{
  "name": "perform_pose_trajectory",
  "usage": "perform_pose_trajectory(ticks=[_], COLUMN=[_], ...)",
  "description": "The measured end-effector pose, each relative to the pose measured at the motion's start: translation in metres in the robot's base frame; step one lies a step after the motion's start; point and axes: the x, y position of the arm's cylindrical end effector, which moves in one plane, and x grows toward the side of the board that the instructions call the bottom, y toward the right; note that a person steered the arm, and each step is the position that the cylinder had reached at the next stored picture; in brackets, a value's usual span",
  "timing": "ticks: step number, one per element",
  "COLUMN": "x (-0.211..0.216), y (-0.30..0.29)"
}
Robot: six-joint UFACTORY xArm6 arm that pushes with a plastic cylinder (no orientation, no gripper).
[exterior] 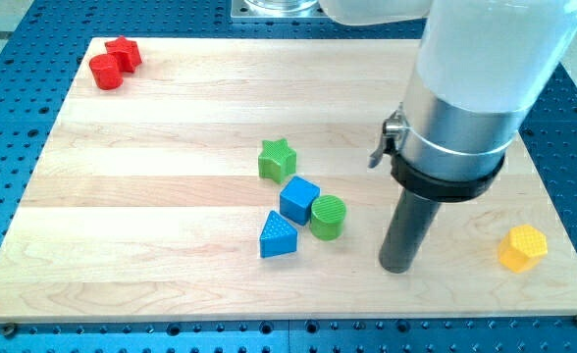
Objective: Move the blue cube to the left of the green star
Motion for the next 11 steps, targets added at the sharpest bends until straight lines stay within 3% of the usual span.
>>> perform_pose_trajectory(ticks=[2, 3, 6, 11], x=[-0.019, -0.056, -0.105, -0.140], y=[-0.041, -0.082, -0.136, -0.247])
